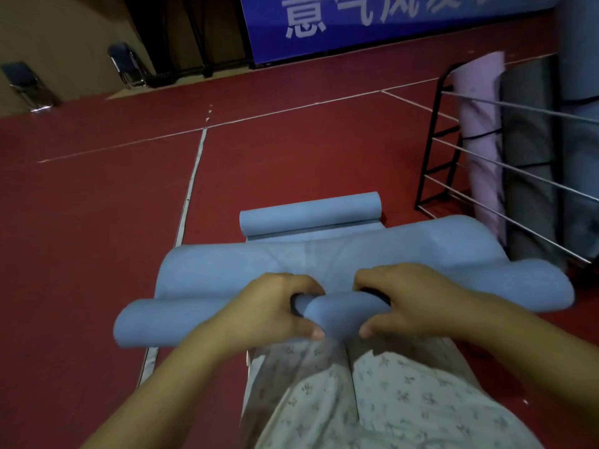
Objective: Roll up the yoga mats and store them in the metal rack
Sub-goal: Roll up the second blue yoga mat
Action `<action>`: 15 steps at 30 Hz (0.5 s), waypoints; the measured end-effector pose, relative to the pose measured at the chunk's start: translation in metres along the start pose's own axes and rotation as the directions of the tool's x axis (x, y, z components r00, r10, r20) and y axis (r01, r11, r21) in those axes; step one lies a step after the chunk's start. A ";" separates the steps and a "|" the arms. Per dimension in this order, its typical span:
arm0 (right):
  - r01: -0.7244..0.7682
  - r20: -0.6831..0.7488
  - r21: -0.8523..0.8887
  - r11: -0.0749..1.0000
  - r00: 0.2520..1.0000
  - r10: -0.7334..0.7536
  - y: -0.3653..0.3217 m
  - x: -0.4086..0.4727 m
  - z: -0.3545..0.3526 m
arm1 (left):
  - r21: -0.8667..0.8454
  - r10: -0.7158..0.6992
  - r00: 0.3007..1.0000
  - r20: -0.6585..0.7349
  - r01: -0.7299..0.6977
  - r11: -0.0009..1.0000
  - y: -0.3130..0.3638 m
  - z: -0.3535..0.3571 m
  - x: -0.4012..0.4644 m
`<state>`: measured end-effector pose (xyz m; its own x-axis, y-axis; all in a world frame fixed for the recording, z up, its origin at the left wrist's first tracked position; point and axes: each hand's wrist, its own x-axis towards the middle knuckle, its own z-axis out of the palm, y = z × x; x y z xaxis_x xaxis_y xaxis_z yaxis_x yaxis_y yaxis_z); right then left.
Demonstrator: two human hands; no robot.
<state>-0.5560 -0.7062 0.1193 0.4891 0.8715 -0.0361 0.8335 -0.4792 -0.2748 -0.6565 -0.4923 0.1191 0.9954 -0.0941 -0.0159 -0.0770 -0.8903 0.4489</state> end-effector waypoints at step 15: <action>-0.089 -0.340 -0.191 0.978 0.940 0.019 -0.021 -0.006 0.029 | -0.264 -0.218 0.932 0.288 0.297 0.918 -0.005 -0.022 0.049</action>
<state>-0.5839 -0.6982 0.0971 0.5633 0.7747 0.2872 0.8203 -0.5660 -0.0823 -0.6061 -0.4826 0.1358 0.9286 -0.0218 -0.3706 0.2395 -0.7275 0.6429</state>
